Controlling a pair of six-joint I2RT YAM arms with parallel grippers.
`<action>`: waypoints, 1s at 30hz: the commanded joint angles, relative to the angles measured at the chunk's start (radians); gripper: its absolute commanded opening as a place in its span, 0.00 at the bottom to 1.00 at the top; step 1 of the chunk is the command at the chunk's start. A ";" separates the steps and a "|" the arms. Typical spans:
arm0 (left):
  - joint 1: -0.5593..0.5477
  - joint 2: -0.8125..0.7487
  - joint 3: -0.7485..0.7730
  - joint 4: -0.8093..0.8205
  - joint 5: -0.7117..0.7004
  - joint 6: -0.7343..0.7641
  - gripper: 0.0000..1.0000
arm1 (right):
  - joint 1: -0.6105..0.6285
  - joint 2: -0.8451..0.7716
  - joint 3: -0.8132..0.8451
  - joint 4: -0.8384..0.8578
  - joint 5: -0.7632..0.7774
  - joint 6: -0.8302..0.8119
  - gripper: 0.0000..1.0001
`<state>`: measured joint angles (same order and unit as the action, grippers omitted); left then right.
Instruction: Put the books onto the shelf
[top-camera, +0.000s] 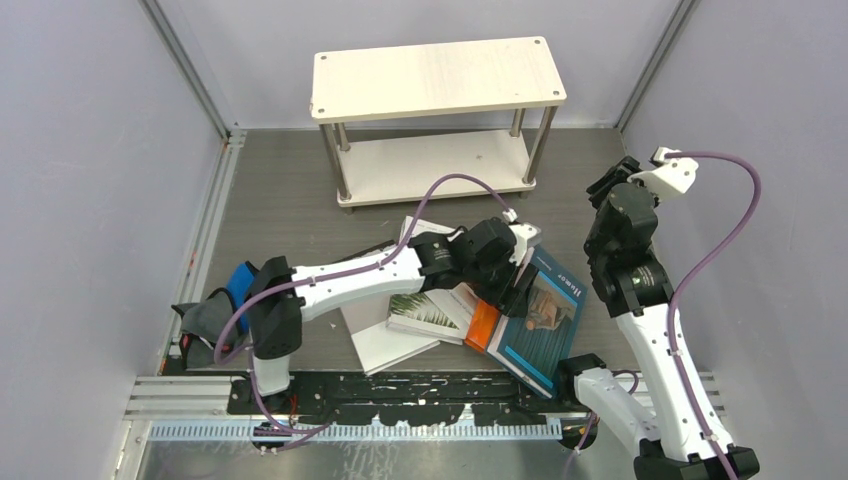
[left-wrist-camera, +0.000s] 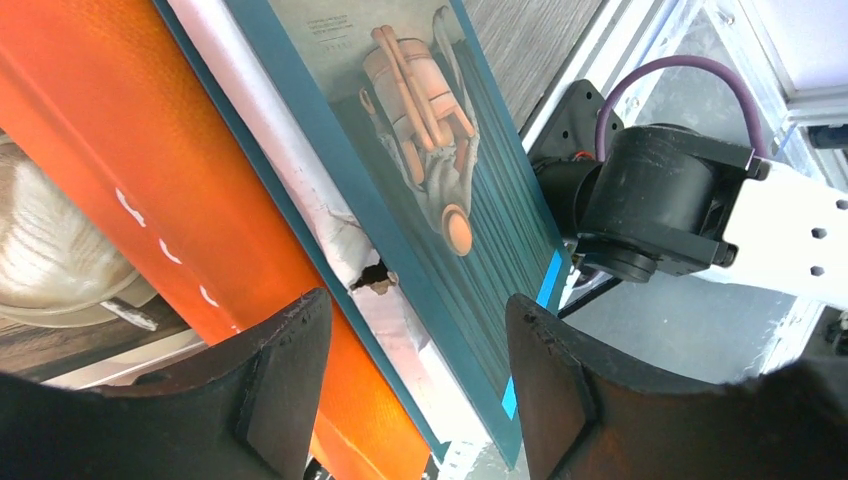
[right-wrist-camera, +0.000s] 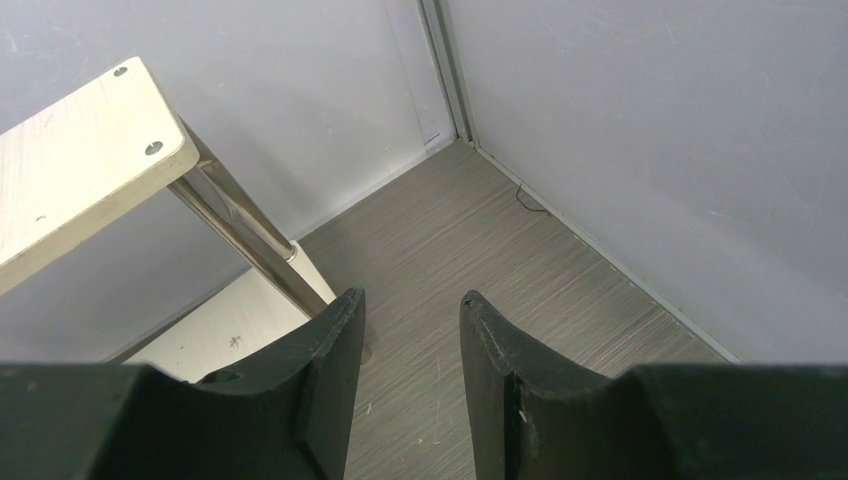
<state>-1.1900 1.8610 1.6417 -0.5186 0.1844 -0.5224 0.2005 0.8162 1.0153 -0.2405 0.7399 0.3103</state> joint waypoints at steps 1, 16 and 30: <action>-0.004 0.011 0.021 0.059 0.030 -0.051 0.64 | -0.003 -0.019 0.006 0.007 0.005 0.012 0.45; -0.022 0.032 0.010 0.053 -0.008 -0.096 0.53 | -0.004 -0.037 0.002 -0.010 -0.011 0.010 0.46; -0.046 0.057 0.024 0.017 -0.076 -0.126 0.34 | -0.004 -0.072 -0.009 -0.032 -0.009 0.004 0.46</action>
<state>-1.2263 1.9144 1.6417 -0.5076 0.1387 -0.6296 0.2005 0.7643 1.0016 -0.2859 0.7311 0.3138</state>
